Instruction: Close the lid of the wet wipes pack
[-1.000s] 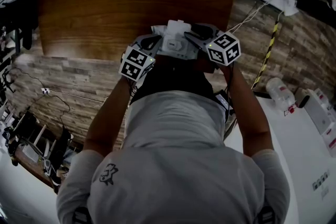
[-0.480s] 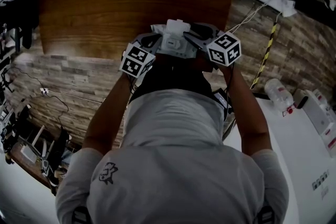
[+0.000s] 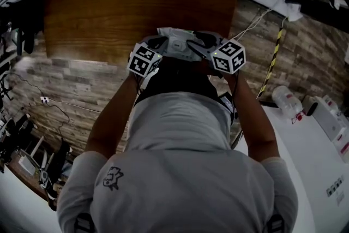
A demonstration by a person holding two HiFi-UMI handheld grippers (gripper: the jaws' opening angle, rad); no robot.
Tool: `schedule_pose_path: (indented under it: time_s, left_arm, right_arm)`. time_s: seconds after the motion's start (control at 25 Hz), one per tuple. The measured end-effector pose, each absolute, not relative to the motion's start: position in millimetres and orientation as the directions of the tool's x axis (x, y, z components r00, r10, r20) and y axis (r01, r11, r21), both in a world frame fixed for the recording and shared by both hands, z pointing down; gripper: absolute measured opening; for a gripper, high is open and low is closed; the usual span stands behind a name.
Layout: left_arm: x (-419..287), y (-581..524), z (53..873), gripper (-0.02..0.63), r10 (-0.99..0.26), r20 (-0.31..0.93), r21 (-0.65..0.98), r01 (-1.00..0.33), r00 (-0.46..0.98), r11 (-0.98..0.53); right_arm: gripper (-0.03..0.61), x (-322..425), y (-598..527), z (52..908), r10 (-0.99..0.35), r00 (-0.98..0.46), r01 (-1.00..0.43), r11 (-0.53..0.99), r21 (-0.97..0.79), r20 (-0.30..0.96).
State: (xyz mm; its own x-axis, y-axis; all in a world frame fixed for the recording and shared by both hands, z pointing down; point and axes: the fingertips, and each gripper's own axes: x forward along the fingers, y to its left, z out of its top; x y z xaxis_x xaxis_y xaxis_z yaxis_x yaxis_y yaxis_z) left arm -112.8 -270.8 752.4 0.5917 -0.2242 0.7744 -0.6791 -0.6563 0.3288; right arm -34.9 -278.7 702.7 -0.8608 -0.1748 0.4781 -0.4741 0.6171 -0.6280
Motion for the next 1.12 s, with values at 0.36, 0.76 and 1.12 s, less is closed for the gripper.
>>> schedule_pose_path:
  time_s: [0.36,0.76,1.12]
  left_arm:
    - [-111,-264,751,0.009,-0.196,0.770,0.363,-0.670,0.607,-0.648]
    - [-112,-259,751,0.009,-0.193,0.774,0.352,-0.663,0.603,-0.660]
    - [-112,-258,753,0.009,-0.182,0.775,0.345,-0.647,0.605,-0.680]
  right_arm:
    - [0.169,-47,-251,697,-0.152,-0.846,-0.481,0.630,-0.610,0.511]
    - [0.169,-55,-231,711,-0.168,-0.806,-0.539,0.605,-0.586,0.568]
    - [0.167,-66,-224,728,-0.211,-0.705,-0.624,0.639,-0.451,0.677]
